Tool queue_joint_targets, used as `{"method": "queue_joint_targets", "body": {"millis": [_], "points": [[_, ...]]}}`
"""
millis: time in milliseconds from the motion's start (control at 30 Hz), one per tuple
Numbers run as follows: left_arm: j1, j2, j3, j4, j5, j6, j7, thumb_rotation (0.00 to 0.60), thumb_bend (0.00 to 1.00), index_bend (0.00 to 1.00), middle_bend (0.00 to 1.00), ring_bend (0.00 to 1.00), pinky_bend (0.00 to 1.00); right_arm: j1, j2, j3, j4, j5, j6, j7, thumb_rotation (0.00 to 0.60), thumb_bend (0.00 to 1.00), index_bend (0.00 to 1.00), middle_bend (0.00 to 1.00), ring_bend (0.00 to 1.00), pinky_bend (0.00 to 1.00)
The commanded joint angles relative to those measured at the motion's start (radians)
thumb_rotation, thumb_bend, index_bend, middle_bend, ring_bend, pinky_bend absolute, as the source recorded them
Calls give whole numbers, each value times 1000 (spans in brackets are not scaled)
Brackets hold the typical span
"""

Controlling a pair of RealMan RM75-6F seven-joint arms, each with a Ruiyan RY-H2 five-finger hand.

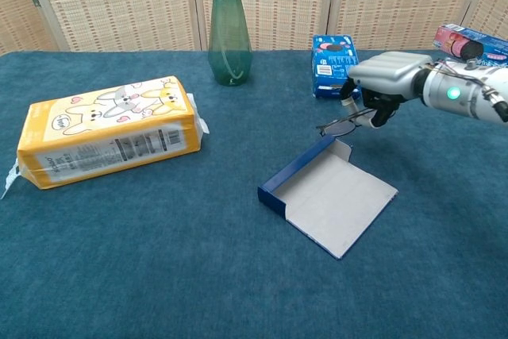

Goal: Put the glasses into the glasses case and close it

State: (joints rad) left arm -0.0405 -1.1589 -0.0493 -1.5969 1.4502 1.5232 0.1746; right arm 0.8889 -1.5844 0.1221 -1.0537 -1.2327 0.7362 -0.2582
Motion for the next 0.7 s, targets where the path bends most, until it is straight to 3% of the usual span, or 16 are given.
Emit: {"method": "queue_joint_targets", "body": {"millis": [33,367,700], "points": [[-1,0,1,-2,2,-1,2,600,189,223,237,200,281,-54,110,-27,-137,-58,88,-4,600,503,603,1000,1000,972],[-6,-1,2,-17,15,1,13,600,189,222,237,200,281,-120,248,-61,-347,-157,197,15,600,503,603,1000,1000,972],[6,5,5,-18,15,16,7,600,189,223,237,200,281,-117,186,-111,-368,-241,170,29,600,503,603,1000,1000,972]]}}
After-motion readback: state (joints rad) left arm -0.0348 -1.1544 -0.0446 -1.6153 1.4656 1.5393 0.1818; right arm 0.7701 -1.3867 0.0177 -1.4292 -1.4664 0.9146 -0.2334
